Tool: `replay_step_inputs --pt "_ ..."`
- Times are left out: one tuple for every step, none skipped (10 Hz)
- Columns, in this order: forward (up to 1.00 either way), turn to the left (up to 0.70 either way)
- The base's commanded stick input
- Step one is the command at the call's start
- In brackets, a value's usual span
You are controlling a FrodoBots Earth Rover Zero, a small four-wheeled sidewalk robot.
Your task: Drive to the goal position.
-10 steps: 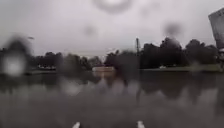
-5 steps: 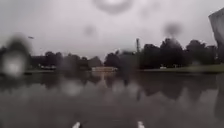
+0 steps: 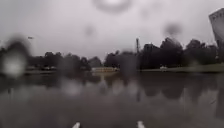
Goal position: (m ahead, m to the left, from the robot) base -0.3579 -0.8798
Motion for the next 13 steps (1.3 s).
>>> replay_step_inputs --pt "0.7 0.0" --pt "0.7 0.0" --pt "0.7 0.0" --pt "0.69 0.01" --pt "0.7 0.14" --pt "0.7 0.14" --pt "0.67 0.13" --pt "0.67 0.06" --pt "0.68 0.0" --pt "0.7 0.0" --pt "0.7 0.0" --pt "0.7 0.0" --pt "0.7 0.0"
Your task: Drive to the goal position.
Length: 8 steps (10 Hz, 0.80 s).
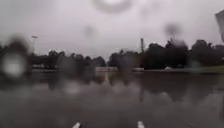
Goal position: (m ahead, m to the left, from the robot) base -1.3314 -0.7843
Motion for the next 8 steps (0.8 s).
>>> replay_step_inputs --pt "0.7 0.0" --pt "0.7 0.0" --pt "0.7 0.1" --pt "0.7 0.14" --pt "0.7 0.14" --pt "0.7 0.14" --pt "0.7 0.1" --pt "0.7 0.0"
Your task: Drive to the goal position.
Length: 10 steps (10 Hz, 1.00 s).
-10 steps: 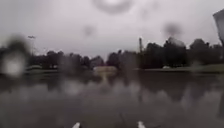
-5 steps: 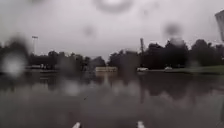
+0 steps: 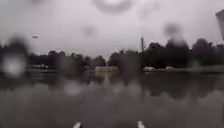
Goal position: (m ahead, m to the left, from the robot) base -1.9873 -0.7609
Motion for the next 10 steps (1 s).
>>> replay_step_inputs --pt "0.7 0.0" --pt "0.7 0.0" --pt "0.69 0.0" --pt "0.69 0.0" --pt "0.69 0.0" --pt "0.69 0.0" --pt "0.69 0.0" --pt "0.69 0.0" --pt "0.7 0.0" --pt "0.7 0.0"
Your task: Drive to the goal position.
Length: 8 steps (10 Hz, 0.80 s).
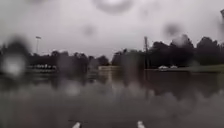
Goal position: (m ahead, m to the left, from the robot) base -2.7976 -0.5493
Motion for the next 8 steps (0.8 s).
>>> replay_step_inputs --pt "0.7 0.0" --pt "0.7 0.0" --pt "0.7 0.0" --pt "0.7 0.0" --pt "0.7 0.0" --pt "0.7 0.0" --pt "0.7 0.0" --pt "0.7 0.0"
